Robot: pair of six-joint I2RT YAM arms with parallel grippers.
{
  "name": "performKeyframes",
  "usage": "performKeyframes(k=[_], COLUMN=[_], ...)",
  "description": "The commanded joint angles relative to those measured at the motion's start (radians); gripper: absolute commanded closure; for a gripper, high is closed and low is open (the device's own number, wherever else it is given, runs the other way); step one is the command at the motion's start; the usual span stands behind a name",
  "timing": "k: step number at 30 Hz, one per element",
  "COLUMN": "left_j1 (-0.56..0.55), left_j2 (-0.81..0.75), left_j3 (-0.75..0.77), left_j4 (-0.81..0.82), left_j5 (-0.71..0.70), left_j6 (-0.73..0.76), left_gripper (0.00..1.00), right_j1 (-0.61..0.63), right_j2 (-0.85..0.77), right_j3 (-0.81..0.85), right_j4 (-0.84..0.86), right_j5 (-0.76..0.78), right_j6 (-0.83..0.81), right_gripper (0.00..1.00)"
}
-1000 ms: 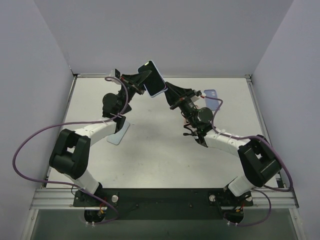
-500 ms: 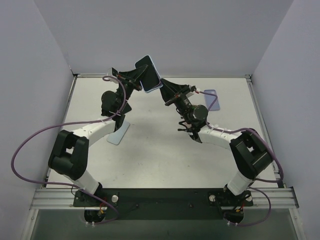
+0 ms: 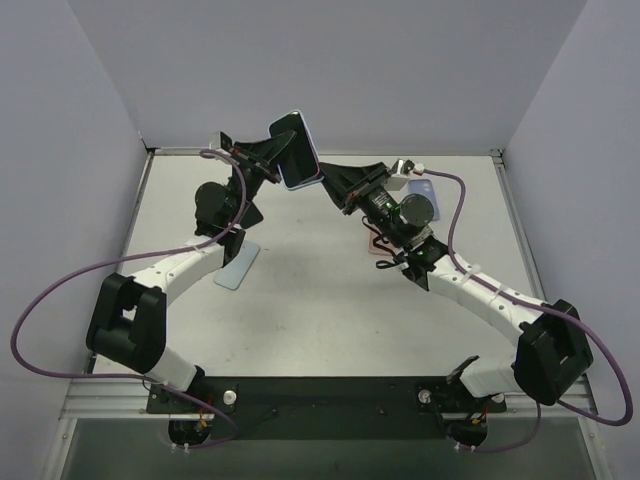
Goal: Take the phone out of the phone case
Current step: Remove the phone case from the phone.
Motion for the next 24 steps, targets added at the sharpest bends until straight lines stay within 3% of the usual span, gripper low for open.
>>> performKeyframes(k=[1, 8, 10, 11, 16, 17, 20, 24], left_j1=[-0.122, -0.142, -0.154, -0.159, -0.167, -0.159, -0.153, -0.148], left_j2=[-0.140, -0.163, -0.167, -0.173, -0.169, -0.167, -0.164, -0.177], left_j3=[0.037, 0.008, -0.002, -0.010, -0.058, -0.064, -0.061, -0.070], left_j4=[0.288, 0.214, 0.139, 0.128, 0.148, 0.148, 0.122, 0.098], left_j5=[0.120, 0.165, 0.186, 0.190, 0.201, 0.209, 0.235, 0.238], left_j6=[-0.073, -0.018, 0.014, 0.027, 0.034, 0.031, 0.033, 0.062], left_gripper=[1.00, 1.00, 1.00, 1.00, 1.00, 1.00, 1.00, 1.00], right_j1=[0.059, 0.057, 0.050, 0.047, 0.010, 0.007, -0.009, -0.007], right_j2=[0.144, 0.194, 0.217, 0.220, 0.275, 0.288, 0.329, 0.331], right_j3=[-0.077, -0.045, -0.014, -0.008, 0.018, 0.017, 0.027, 0.066], right_j4=[-0.594, -0.588, -0.586, -0.565, -0.401, -0.264, -0.094, -0.094], right_j5=[-0.073, -0.124, -0.166, -0.180, -0.333, -0.408, -0.477, -0.517], right_j6=[-0.218, -0.325, -0.348, -0.351, -0.306, -0.286, -0.212, -0.215], right_gripper=[1.00, 0.99, 0.88, 0.77, 0.65, 0.61, 0.61, 0.67])
